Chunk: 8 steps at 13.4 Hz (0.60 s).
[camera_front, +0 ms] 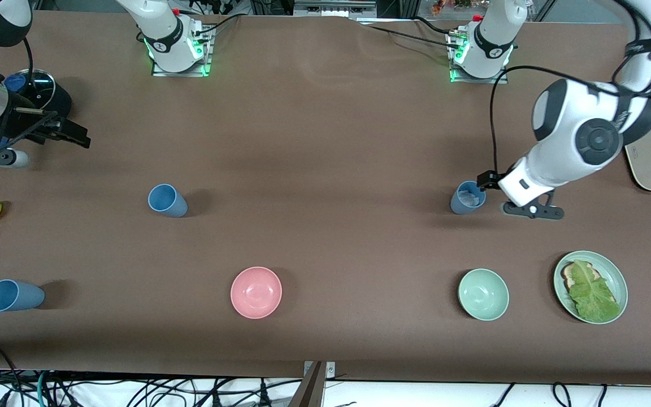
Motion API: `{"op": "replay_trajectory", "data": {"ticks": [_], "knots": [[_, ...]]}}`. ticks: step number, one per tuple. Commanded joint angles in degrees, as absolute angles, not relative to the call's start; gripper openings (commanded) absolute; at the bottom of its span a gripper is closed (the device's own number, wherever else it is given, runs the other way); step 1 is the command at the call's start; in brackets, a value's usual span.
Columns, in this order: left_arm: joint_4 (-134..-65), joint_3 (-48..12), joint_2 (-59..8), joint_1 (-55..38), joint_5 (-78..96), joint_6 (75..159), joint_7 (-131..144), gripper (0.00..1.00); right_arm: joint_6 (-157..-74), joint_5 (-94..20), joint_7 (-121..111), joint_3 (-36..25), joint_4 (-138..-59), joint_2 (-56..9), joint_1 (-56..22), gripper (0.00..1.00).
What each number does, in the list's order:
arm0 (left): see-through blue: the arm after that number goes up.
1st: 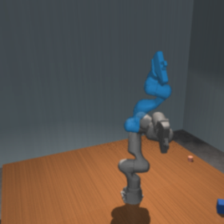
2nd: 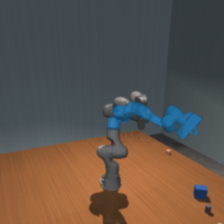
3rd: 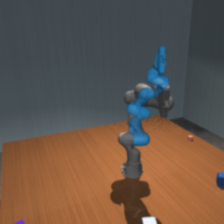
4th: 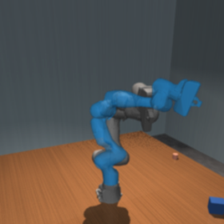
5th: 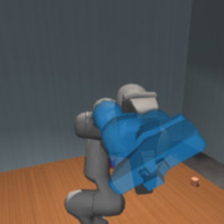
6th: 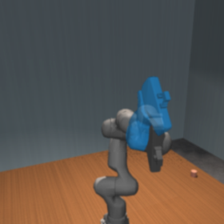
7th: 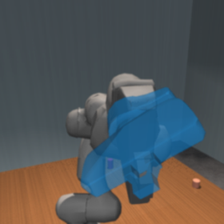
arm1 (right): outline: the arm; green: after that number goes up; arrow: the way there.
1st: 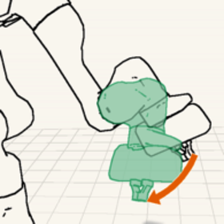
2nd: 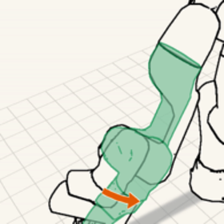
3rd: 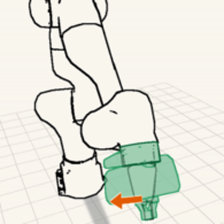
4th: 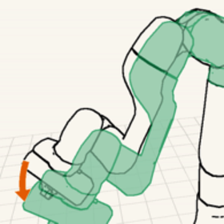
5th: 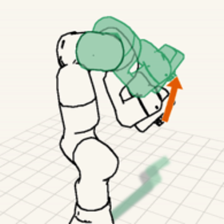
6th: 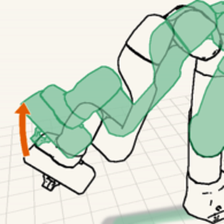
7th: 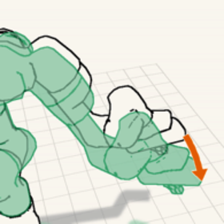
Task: Stack blue cups with both arms
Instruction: 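Reach the left gripper down to the blue cup holding tissue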
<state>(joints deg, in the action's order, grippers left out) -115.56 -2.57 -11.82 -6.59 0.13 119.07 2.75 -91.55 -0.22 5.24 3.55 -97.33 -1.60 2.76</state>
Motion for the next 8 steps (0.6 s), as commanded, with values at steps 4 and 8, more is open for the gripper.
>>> {"op": "replay_trajectory", "data": {"ticks": [4, 8], "knots": [[-124.1, -3.3, -13.9, -7.1, -0.7, 132.7, 0.1, 0.95, -90.3, 0.6, 3.9, 4.1, -97.7, -8.0, 3.4, 1.00], [-123.7, -3.3, -16.8, -6.1, -2.8, 134.8, -0.9, 0.09, -94.5, 0.7, 3.5, 4.2, -98.3, -16.9, 3.4, 1.00]]}}
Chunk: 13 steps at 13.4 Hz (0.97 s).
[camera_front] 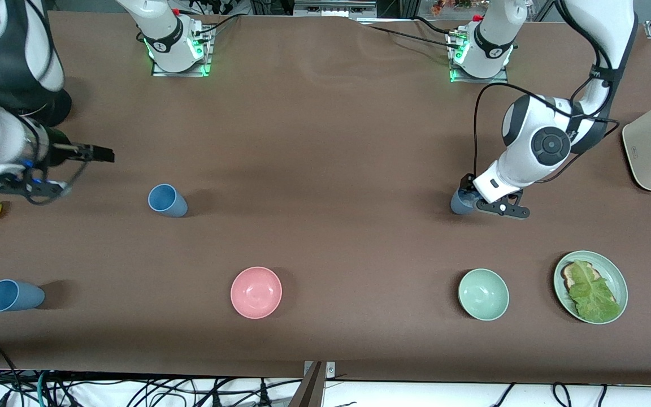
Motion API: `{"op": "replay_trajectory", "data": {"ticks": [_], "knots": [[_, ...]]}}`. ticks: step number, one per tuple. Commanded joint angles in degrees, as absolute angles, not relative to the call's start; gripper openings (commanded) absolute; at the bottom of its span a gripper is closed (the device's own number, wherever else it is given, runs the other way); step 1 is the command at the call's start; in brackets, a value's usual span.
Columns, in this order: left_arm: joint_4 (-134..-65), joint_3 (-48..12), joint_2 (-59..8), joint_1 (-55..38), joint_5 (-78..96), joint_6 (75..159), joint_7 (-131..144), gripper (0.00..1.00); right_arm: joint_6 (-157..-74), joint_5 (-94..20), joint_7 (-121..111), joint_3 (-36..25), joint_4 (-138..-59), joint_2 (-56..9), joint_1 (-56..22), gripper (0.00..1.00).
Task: Stack blue cups with both arms
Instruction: 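Grasp the tissue cup with the left gripper while the right gripper reaches another cup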
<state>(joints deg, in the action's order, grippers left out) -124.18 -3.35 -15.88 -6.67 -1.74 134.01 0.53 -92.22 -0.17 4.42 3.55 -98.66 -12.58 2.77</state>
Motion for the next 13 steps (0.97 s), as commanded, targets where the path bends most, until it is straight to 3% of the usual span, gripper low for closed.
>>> {"op": "replay_trajectory", "data": {"ticks": [1, 6, 11, 13], "knots": [[-123.6, -3.3, -17.0, -6.1, -2.8, 134.7, -0.9, 0.00, -97.0, 0.9, 3.5, 4.2, -98.9, -18.9, 3.3, 1.00], [-120.5, -3.4, -16.4, -6.7, -2.6, 131.5, -0.4, 0.00, -110.4, 1.1, 3.9, 4.4, -105.5, -21.6, 3.0, 1.00], [-110.1, -9.9, -17.1, -7.1, 1.1, 120.3, 9.2, 0.00, -111.7, 1.0, 4.6, 4.4, -105.1, -24.1, 1.8, 1.00], [-107.3, -13.7, -18.4, -7.8, 4.6, 119.7, 19.3, 0.00, -112.8, 1.0, 4.7, 4.4, -105.0, -24.7, 1.7, 1.00]]}}
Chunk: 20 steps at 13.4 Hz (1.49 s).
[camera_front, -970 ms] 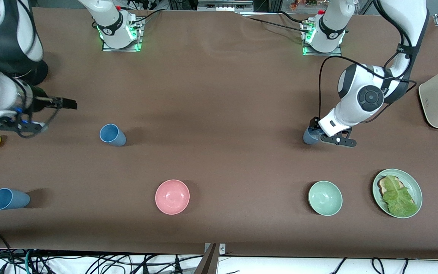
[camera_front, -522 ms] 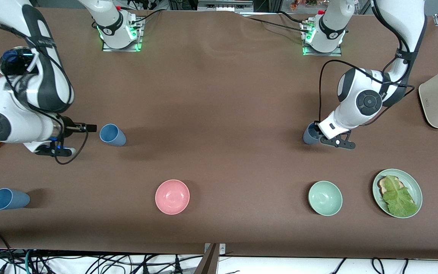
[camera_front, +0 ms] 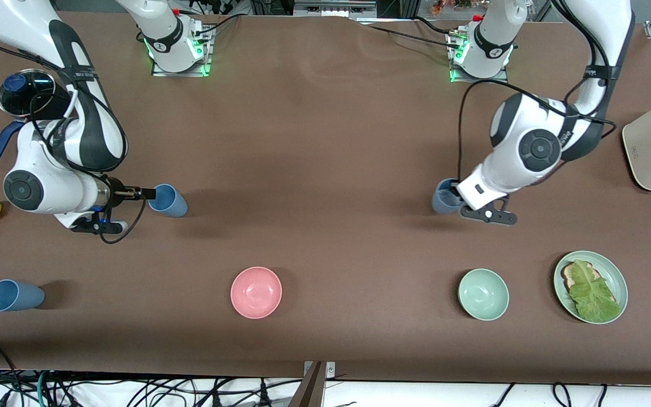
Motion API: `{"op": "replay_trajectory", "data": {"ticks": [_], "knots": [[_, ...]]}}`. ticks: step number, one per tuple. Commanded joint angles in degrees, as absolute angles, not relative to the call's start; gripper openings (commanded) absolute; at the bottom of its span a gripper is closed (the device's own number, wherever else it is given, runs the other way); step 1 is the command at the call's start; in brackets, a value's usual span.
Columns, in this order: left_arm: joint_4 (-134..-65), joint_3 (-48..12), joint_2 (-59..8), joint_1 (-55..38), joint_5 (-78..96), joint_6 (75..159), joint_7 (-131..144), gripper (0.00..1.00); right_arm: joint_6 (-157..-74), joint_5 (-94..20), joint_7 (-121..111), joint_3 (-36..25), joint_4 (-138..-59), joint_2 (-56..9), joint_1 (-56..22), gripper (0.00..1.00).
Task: Stack blue cups with both arms
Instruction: 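Carry the tissue cup to mid-table with the left gripper while the right gripper grasps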
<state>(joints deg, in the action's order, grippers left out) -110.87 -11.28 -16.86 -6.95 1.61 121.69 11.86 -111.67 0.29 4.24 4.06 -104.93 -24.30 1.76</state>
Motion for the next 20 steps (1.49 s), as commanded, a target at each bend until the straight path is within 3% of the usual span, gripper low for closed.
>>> {"op": "replay_trajectory", "data": {"ticks": [1, 5, 6, 7, 8, 10, 11, 12, 17, 20], "knots": [[-105.7, -14.8, -19.8, -9.0, 5.1, 119.7, 23.9, 0.00, -113.0, 1.0, 4.7, 4.4, -105.1, -25.5, 1.7, 1.00], [-97.8, -15.4, -29.0, -18.0, 5.2, 121.0, 41.6, 0.00, -114.3, 1.1, 4.7, 4.4, -105.1, -27.0, 1.7, 0.99], [-97.0, -15.4, -31.1, -19.4, 5.0, 123.0, 44.8, 0.00, -114.3, 1.1, 4.7, 4.4, -105.1, -27.3, 1.6, 0.91], [-96.9, -15.4, -32.3, -21.0, 5.0, 125.8, 46.5, 0.00, -114.3, 1.0, 4.7, 4.4, -105.1, -27.4, 1.5, 0.75], [-96.9, -15.4, -33.4, -22.0, 5.0, 127.8, 47.5, 0.00, -114.3, 1.0, 4.7, 4.5, -105.1, -27.4, 1.4, 0.50], [-97.0, -15.4, -33.9, -22.2, 5.0, 128.8, 48.2, 0.03, -114.3, 0.8, 4.4, 4.6, -105.0, -27.3, 1.1, 0.15], [-97.1, -15.4, -33.9, -22.2, 5.0, 128.6, 48.3, 0.54, -114.1, 0.7, 4.5, 4.7, -105.1, -27.3, 1.0, 0.00], [-97.2, -15.4, -33.8, -22.2, 5.0, 128.6, 48.5, 1.00, -113.6, 0.6, 4.5, 4.9, -104.9, -27.2, 0.7, 0.00], [-96.8, -15.0, -26.0, -20.4, 4.3, 118.0, 49.3, 1.00, -113.5, 0.3, 4.4, 5.9, -100.6, -27.2, -3.0, 0.00], [-95.4, -14.7, -21.4, -16.4, 3.8, 108.9, 45.6, 1.00, -107.3, -0.1, 15.5, 5.9, -91.5, -29.4, -9.5, 0.00]]}}
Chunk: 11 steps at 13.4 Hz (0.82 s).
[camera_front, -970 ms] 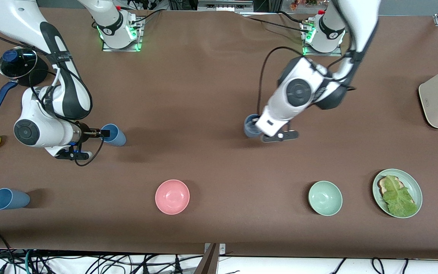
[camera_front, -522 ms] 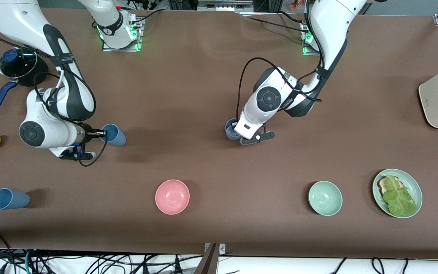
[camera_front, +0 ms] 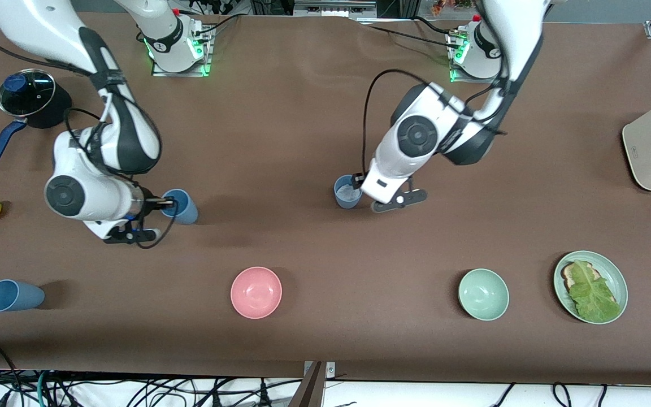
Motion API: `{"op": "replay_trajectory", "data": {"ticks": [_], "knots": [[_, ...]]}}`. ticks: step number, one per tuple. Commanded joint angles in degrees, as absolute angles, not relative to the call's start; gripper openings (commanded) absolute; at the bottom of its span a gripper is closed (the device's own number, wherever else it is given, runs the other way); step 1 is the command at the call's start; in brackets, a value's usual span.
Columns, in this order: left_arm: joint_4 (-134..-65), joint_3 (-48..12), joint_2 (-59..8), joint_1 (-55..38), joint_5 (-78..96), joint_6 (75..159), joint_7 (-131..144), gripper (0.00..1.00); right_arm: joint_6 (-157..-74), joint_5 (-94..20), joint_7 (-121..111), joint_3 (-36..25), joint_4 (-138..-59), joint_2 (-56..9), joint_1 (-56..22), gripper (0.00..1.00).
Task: Stack blue cups with both arms
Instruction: 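Carry the tissue cup to mid-table with the left gripper while the right gripper grasps, then withdraw the left gripper while the right gripper carries the blue cup over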
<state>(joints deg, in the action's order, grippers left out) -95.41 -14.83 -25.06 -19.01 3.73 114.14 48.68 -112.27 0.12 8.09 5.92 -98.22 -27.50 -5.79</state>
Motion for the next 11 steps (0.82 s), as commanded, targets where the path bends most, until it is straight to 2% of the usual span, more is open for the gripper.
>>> {"op": "replay_trajectory", "data": {"ticks": [1, 4, 7, 11], "knots": [[-93.7, -14.6, -20.5, -14.5, 3.8, 105.3, 42.0, 1.00, -105.2, -0.5, 20.3, 6.0, -87.8, -30.8, -12.4, 0.00], [-90.6, -14.6, -17.7, -7.5, 3.8, 96.8, 29.5, 1.00, -102.1, -6.1, 34.1, 6.0, -79.8, -33.4, -20.0, 0.00], [-90.6, -14.6, -13.5, -0.6, 3.6, 93.7, 18.9, 1.00, -100.7, -7.3, 42.5, 6.0, -74.6, -34.0, -26.7, 0.00], [-90.6, -14.5, -9.3, 4.6, -3.3, 90.9, 4.1, 1.00, -101.3, -11.3, 56.3, 6.0, -66.2, -38.2, -34.5, 0.00]]}}
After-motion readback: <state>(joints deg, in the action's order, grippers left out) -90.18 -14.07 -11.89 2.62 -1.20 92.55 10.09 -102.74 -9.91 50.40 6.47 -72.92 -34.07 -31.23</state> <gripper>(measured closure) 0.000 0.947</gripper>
